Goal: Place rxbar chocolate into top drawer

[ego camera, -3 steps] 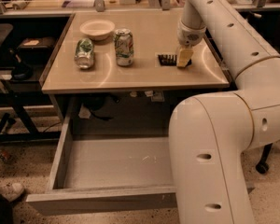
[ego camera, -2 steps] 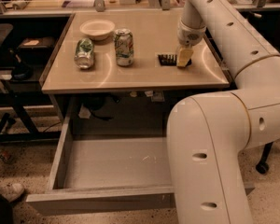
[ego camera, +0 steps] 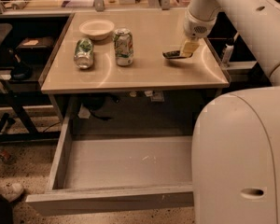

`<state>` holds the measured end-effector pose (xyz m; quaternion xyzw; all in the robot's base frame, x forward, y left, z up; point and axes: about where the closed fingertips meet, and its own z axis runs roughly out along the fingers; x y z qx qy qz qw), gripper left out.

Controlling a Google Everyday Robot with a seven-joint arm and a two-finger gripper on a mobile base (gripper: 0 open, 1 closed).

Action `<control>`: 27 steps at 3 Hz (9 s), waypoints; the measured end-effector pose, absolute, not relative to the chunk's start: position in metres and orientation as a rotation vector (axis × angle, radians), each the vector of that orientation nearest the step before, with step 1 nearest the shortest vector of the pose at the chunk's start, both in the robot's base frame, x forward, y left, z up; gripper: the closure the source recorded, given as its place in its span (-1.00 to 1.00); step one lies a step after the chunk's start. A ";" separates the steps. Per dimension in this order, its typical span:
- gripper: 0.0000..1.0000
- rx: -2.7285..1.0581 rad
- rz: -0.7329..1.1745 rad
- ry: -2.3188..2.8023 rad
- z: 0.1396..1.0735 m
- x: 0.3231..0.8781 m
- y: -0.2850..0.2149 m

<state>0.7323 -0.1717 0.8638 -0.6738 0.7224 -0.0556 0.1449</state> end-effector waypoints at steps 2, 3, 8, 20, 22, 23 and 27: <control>1.00 -1.965 -0.141 2.111 0.857 0.724 -0.171; 1.00 -1.959 -0.129 2.156 0.863 0.702 -0.174; 1.00 -1.928 -0.032 2.275 0.890 0.564 -0.151; 1.00 -1.719 0.573 2.332 0.671 0.528 -0.028; 1.00 -1.673 0.561 2.322 0.658 0.531 -0.016; 0.61 -1.673 0.561 2.322 0.658 0.531 -0.016; -1.00 -1.673 0.562 2.322 0.658 0.531 -0.016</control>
Offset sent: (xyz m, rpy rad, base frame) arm -0.0237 -0.0015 -0.0077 -0.0352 0.0877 -0.0075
